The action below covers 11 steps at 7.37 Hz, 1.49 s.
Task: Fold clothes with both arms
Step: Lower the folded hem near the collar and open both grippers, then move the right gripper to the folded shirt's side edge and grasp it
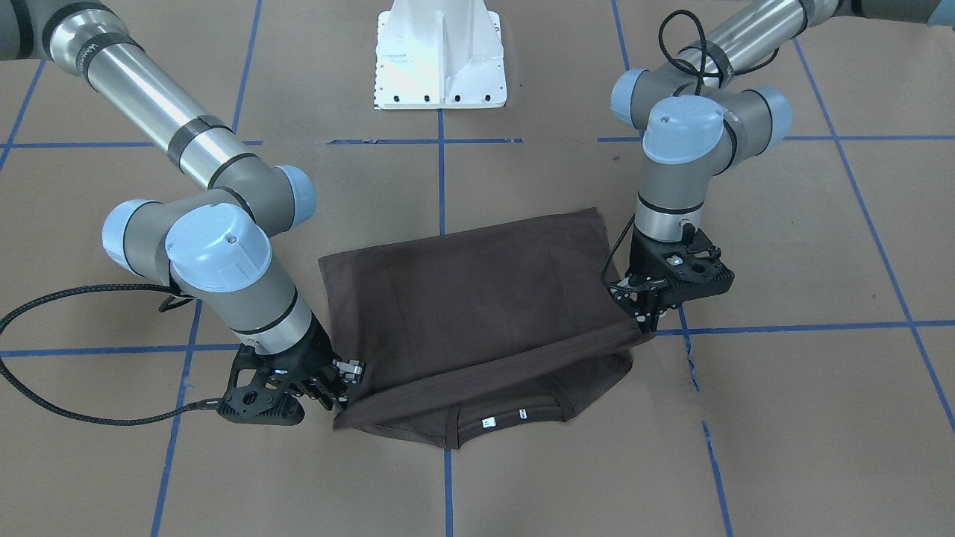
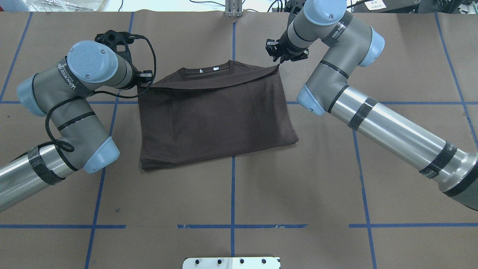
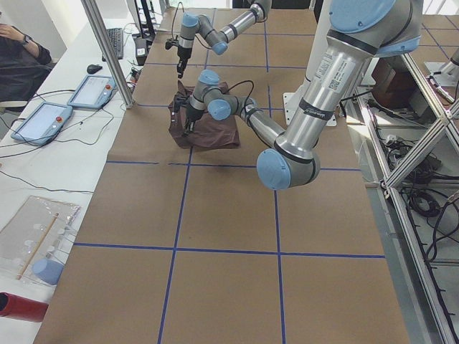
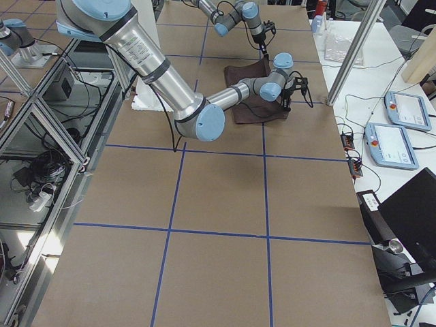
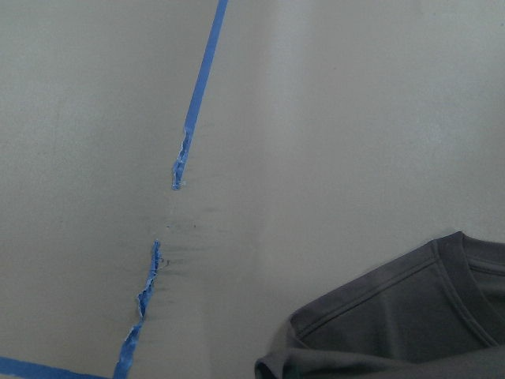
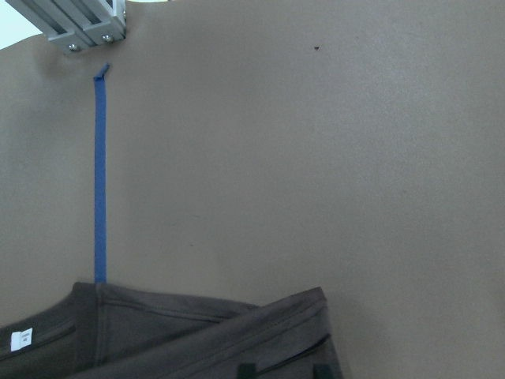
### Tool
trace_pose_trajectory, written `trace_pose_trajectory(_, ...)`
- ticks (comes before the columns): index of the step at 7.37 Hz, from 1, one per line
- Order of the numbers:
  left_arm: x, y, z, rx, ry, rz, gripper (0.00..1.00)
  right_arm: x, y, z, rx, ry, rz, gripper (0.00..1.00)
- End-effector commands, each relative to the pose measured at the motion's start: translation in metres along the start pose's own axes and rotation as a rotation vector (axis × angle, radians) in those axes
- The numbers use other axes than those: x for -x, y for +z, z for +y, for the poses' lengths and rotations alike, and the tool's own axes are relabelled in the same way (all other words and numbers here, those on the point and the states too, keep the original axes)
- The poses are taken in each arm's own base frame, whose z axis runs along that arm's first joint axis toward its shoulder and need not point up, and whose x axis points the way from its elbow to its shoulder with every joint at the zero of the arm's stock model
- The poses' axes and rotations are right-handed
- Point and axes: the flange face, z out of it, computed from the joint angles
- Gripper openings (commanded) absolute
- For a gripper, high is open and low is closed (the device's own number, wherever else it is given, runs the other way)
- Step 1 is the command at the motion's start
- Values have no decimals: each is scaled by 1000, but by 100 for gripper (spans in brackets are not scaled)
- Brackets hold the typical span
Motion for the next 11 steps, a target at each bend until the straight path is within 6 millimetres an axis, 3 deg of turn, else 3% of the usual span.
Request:
trace_pose_trajectory(1, -7, -9, -2, -10, 10, 24, 100, -6, -6, 11, 14, -14, -38, 100)
trace_pose_trajectory(3, -14, -25, -3, -18, 11, 60, 100, -29, -29, 55, 70, -26, -86, 100)
trace_pose_trajectory(4, -18, -39, -4, -27, 8, 81, 100, -37, -31, 86, 96, -34, -67, 100)
trace_pose_trajectory(6, -19, -41, -2, -25, 4, 85, 100, -51, -28, 154, 133, -51, 2, 100)
trace_pose_trajectory(8, -19, -41, -1, -28, 6, 94, 100, -53, -15, 178, 169, -62, 29, 99)
trace_pose_trajectory(10, -21, -44, -1, -30, 6, 99, 100, -67, 2, 195, 202, -64, 62, 98)
trace_pose_trajectory(11, -22, -50, -1, -34, 7, 109, 100, -67, 3, 198, 206, -66, 64, 87)
